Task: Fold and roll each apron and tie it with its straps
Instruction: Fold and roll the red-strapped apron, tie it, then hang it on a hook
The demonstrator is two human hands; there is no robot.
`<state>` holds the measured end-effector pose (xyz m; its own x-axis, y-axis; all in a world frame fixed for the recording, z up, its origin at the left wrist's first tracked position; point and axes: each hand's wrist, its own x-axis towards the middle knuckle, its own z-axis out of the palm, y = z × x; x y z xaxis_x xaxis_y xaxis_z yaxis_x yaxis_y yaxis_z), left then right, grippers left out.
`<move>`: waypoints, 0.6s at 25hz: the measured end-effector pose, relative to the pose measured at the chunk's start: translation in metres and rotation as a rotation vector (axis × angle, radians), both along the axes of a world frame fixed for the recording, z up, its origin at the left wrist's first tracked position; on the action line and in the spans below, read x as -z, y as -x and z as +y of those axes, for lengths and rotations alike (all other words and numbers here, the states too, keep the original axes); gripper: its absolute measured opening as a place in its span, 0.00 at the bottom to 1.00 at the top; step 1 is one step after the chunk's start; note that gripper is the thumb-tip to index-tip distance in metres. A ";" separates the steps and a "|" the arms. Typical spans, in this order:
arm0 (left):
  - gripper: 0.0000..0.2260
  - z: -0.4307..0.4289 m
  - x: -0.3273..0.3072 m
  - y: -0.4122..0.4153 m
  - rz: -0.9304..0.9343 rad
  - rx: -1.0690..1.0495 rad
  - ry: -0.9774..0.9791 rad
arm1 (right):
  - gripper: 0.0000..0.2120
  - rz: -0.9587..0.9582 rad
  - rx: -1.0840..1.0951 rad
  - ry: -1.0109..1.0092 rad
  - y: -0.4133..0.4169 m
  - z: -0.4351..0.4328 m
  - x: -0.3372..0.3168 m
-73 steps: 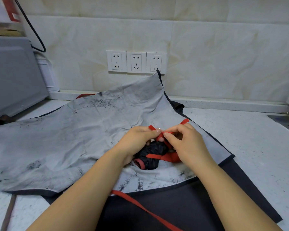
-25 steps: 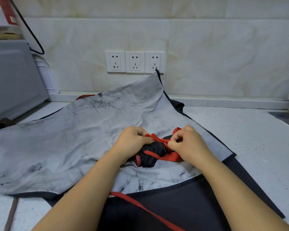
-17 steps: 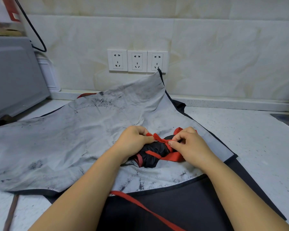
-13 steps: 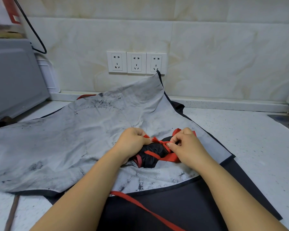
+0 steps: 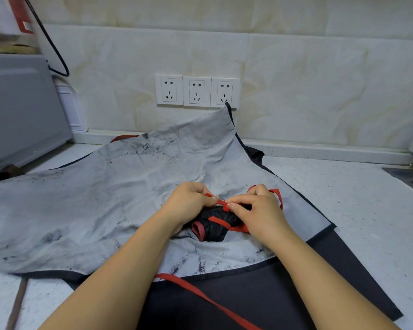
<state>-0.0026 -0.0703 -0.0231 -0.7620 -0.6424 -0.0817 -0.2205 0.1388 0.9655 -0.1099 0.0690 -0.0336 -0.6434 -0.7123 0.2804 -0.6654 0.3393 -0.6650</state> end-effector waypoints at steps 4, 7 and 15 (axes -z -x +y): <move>0.17 0.016 -0.011 -0.004 -0.119 0.142 0.218 | 0.08 -0.150 -0.013 0.068 0.008 0.011 -0.005; 0.34 0.032 -0.013 -0.001 -0.373 0.259 0.670 | 0.11 -0.336 0.033 0.266 0.012 0.011 -0.009; 0.21 0.006 -0.012 -0.005 0.278 0.213 -0.397 | 0.30 -0.410 0.271 0.265 0.011 0.019 -0.019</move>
<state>0.0022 -0.0648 -0.0110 -0.8999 -0.4316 -0.0631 0.0447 -0.2352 0.9709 -0.1207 0.0876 -0.0149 -0.8881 -0.4449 0.1156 -0.2462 0.2480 -0.9370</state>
